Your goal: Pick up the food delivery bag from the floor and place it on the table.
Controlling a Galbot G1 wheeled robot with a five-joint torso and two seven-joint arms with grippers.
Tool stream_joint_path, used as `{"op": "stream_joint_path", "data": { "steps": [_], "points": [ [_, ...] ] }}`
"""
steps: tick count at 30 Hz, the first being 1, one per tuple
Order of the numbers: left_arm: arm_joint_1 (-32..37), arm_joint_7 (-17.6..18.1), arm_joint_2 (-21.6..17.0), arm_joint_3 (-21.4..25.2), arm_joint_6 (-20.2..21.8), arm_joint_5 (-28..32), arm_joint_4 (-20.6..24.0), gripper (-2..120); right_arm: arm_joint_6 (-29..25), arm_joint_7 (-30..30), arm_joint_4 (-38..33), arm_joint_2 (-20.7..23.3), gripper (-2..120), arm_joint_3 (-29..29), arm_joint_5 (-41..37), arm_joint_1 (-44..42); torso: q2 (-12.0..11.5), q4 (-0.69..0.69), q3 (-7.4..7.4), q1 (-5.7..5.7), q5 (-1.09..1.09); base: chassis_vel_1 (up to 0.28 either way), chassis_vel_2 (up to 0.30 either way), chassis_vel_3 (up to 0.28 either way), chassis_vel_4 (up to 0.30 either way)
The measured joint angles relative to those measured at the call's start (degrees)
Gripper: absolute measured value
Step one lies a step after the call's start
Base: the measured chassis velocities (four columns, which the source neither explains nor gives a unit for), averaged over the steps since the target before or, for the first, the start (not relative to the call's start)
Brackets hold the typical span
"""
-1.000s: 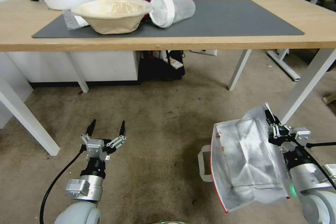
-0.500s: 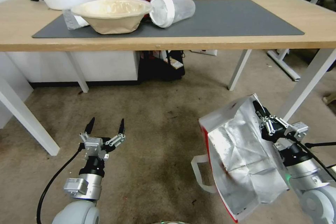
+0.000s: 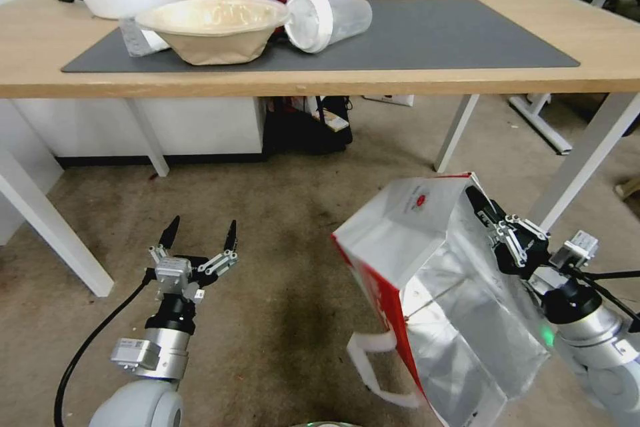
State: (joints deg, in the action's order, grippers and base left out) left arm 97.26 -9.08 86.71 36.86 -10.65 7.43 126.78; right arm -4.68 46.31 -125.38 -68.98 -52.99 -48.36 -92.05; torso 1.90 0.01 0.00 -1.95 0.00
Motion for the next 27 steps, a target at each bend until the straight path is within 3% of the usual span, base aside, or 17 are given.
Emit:
{"op": "stream_joint_path", "data": {
  "steps": [9,27],
  "points": [
    [0.09,0.09,-0.06,-0.01,-0.20,0.32,0.59,100,3.32,6.22,-1.07,0.64,0,-0.32,-5.14,0.42,0.00,0.00,0.00,0.00,0.00,0.000,0.000,0.000,0.000],
    [0.75,-0.97,0.01,0.15,-0.06,0.07,1.17,100,5.40,10.73,-1.99,0.51,0,-0.60,-7.42,0.57,0.52,0.00,0.31,-0.01,0.00,0.000,0.000,0.000,0.000]
  ]
}}
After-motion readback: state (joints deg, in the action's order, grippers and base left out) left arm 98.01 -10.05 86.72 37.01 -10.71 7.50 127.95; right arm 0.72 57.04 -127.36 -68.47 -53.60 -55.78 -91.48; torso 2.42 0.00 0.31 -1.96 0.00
